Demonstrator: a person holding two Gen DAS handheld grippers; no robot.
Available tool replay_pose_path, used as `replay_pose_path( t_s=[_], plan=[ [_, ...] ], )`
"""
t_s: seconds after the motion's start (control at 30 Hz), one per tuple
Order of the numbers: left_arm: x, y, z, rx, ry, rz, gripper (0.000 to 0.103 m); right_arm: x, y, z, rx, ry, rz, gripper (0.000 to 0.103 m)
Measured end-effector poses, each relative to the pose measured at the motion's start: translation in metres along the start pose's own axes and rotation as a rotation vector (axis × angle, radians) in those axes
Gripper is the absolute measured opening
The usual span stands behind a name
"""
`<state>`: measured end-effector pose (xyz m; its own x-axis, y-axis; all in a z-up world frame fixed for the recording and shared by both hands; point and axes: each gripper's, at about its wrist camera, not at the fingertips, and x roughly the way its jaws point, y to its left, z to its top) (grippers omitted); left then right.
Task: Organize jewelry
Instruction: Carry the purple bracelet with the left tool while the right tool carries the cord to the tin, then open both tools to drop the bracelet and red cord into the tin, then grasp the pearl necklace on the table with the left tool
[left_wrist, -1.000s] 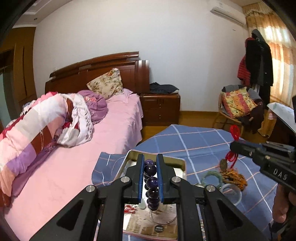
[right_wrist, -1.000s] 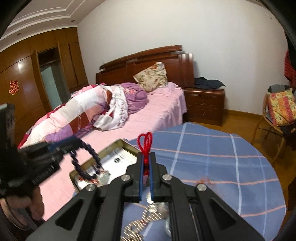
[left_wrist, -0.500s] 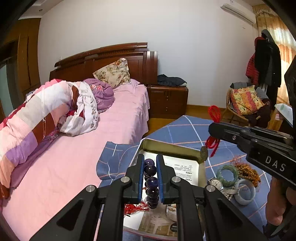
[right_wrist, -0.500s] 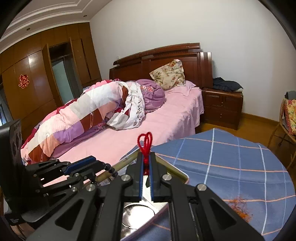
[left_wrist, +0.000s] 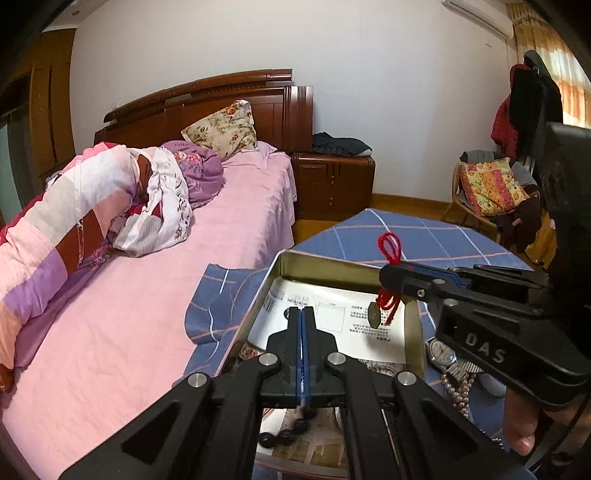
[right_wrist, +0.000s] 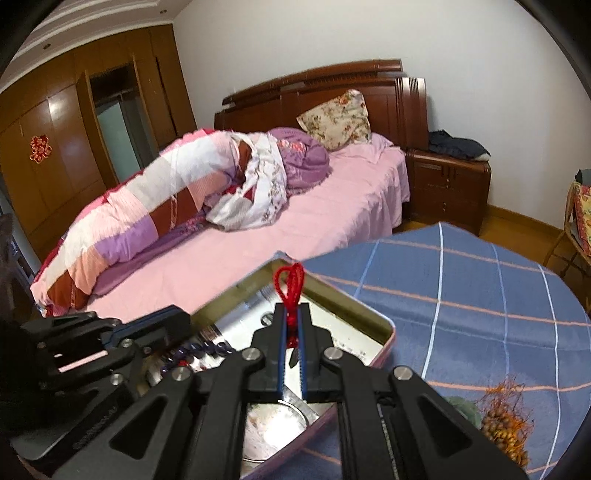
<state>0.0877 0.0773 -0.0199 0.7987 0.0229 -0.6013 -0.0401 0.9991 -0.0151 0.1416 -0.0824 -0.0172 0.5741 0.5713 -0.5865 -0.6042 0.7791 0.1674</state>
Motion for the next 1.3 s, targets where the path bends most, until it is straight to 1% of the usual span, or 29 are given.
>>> replay_pose_path(
  t_s=[0.17,0.3,0.43,0.47,0.53,0.57,0.6,0.63,0.67,0.7,0.77,0.87,0.93,1.03,1.17,1.3],
  plan=[
    [0.005,-0.001,-0.006,-0.006,0.015,-0.004,0.000,0.014,-0.005,-0.011,0.001,0.058,-0.011,0.008],
    [0.010,-0.003,-0.009,0.000,0.039,-0.006,0.000,0.019,-0.009,-0.017,0.003,0.081,-0.037,0.013],
    [0.017,-0.001,-0.013,-0.014,0.074,0.006,0.002,0.023,-0.013,-0.021,0.005,0.121,-0.059,0.013],
    [0.018,0.000,-0.015,-0.021,0.080,0.009,0.002,0.024,-0.014,-0.023,0.005,0.126,-0.063,0.012],
    [0.018,0.000,-0.017,-0.023,0.083,0.014,0.004,0.023,-0.012,-0.024,-0.007,0.129,-0.071,0.012],
    [0.018,-0.001,-0.018,-0.021,0.084,0.019,0.012,0.023,-0.011,-0.024,-0.013,0.133,-0.078,0.013],
    [0.017,-0.001,-0.019,-0.019,0.082,0.027,0.032,0.023,-0.010,-0.025,-0.019,0.141,-0.080,0.016],
    [0.016,-0.001,-0.019,-0.018,0.074,0.042,0.046,0.023,-0.009,-0.026,-0.022,0.148,-0.080,0.020],
    [0.014,0.000,-0.020,-0.018,0.059,0.044,0.067,0.023,-0.008,-0.027,-0.024,0.148,-0.088,0.021],
    [0.009,0.000,-0.020,-0.018,0.032,0.042,0.074,0.022,-0.007,-0.027,-0.028,0.146,-0.096,0.025],
    [0.007,-0.002,-0.019,-0.008,0.017,0.037,0.075,0.020,-0.007,-0.028,-0.023,0.144,-0.094,0.030],
    [0.007,-0.001,-0.018,-0.012,0.023,0.042,0.075,0.017,-0.009,-0.029,-0.010,0.133,-0.096,0.037],
    [0.008,0.001,-0.017,-0.020,0.024,0.053,0.075,0.012,-0.009,-0.027,-0.003,0.120,-0.101,0.048],
    [0.009,0.005,-0.017,-0.037,0.029,0.059,0.075,0.005,-0.010,-0.025,0.008,0.102,-0.102,0.058],
    [0.006,0.005,-0.018,-0.042,0.026,0.058,0.075,-0.002,-0.009,-0.024,0.016,0.088,-0.109,0.062],
    [-0.009,0.003,-0.020,-0.064,-0.007,0.043,0.075,-0.020,-0.010,-0.024,0.029,0.059,-0.097,0.071]
  ],
)
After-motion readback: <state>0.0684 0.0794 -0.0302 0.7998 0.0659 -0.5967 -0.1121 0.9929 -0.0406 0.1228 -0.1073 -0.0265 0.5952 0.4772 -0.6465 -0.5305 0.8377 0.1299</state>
